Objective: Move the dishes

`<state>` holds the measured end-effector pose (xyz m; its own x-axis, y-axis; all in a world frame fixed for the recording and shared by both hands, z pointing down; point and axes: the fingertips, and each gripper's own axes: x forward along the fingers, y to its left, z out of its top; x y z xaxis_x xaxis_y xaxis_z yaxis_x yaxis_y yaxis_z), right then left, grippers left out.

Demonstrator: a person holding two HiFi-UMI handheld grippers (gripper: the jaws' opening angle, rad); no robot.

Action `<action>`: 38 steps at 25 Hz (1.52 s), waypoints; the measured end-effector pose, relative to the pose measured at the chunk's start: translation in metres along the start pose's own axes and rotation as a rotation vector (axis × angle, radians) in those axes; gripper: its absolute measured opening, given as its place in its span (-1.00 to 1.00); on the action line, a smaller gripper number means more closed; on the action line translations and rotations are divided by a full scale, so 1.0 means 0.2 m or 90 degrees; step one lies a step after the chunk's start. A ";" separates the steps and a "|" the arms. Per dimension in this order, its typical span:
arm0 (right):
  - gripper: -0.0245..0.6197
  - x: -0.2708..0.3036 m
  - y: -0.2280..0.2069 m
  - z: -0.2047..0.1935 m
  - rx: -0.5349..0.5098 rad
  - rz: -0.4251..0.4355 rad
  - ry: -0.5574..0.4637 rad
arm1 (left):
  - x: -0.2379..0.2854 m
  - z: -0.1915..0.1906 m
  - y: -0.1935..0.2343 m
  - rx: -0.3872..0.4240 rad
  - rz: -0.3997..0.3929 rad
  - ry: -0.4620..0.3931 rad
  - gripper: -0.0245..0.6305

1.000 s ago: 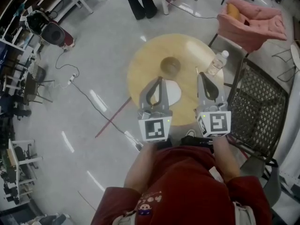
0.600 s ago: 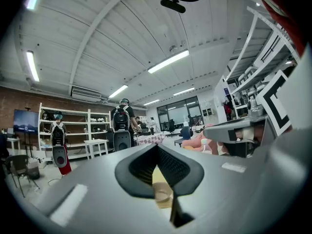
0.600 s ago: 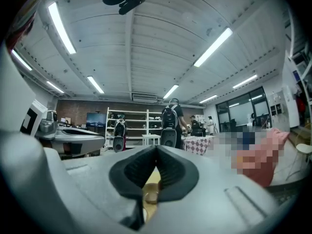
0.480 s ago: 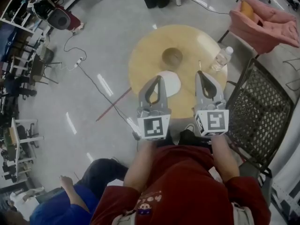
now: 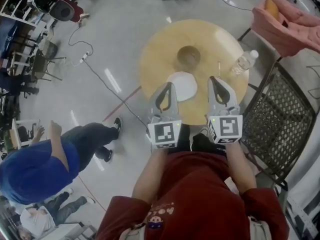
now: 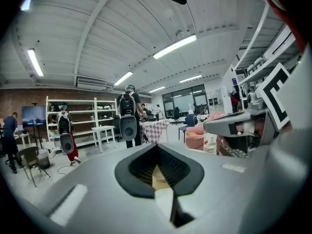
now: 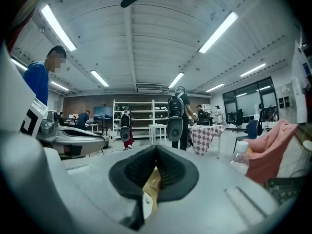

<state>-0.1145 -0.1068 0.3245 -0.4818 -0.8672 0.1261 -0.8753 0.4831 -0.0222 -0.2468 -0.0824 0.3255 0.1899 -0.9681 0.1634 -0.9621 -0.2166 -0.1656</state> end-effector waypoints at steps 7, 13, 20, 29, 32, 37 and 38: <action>-0.92 0.15 0.01 -0.24 0.034 -0.021 0.093 | 0.11 -0.23 0.07 0.006 -0.031 0.071 -0.90; -0.87 0.25 0.04 -0.45 0.057 -0.027 0.169 | 0.19 -0.40 0.10 0.005 -0.056 0.123 -0.83; -0.65 0.31 0.09 -0.69 0.079 -0.016 0.274 | 0.26 -0.58 0.12 0.003 -0.083 0.189 -0.65; -0.44 0.33 0.14 -0.96 0.123 -0.018 0.396 | 0.32 -0.80 0.10 -0.003 -0.129 0.271 -0.45; -0.41 0.32 0.15 -1.04 0.129 -0.034 0.431 | 0.33 -0.89 0.09 -0.007 -0.145 0.308 -0.39; -0.41 0.32 0.13 -1.17 0.139 -0.059 0.482 | 0.38 -1.03 0.07 -0.018 -0.173 0.357 -0.34; -0.41 0.33 0.13 -1.19 0.139 -0.065 0.489 | 0.39 -1.05 0.07 -0.019 -0.178 0.366 -0.33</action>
<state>-0.1591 -0.1223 0.5675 -0.3058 -0.5413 0.7832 -0.9400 0.3025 -0.1579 -0.2864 -0.1340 0.5410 0.3074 -0.6511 0.6939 -0.8980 -0.4397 -0.0147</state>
